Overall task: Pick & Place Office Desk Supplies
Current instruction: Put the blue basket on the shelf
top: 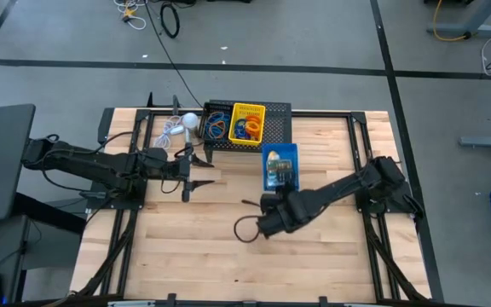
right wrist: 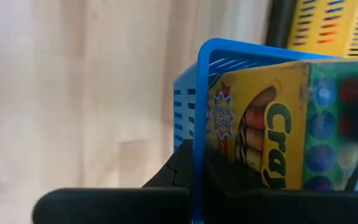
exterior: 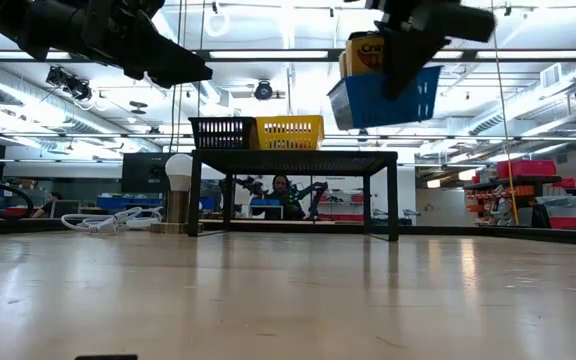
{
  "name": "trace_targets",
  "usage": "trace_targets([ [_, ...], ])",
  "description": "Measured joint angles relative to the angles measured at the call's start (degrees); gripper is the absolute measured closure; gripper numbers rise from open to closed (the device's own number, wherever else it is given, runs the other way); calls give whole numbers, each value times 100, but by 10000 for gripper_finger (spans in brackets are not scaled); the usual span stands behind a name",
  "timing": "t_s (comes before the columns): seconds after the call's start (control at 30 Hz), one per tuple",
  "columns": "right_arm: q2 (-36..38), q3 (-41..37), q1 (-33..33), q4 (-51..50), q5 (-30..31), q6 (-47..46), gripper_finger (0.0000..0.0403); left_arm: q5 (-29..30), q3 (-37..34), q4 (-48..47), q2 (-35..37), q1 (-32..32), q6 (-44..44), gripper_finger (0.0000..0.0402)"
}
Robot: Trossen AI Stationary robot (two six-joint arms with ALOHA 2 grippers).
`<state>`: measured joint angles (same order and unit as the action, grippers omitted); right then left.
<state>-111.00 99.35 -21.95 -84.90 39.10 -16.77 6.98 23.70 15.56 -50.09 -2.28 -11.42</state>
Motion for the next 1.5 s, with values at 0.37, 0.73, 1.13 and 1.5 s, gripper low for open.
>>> trace_targets([
  [0.37, 792, 87, 1080, 241, 64, 852, 398, -45, 0, 1, 0, 1, 7, 175],
  [0.73, 1348, 33, 2461, 1193, -1570, 2404, 398, -107, 0, 1, 0, 0, 7, 175],
  [1.13, 1338, -706, 3466, 1952, -1965, 3129, 398, -105, 0, 3, 0, 0, -26, 175],
  [1.5, 1329, -1058, 3487, 2426, -2134, 3553, 398, -105, 0, 4, 0, 0, -39, 175],
])
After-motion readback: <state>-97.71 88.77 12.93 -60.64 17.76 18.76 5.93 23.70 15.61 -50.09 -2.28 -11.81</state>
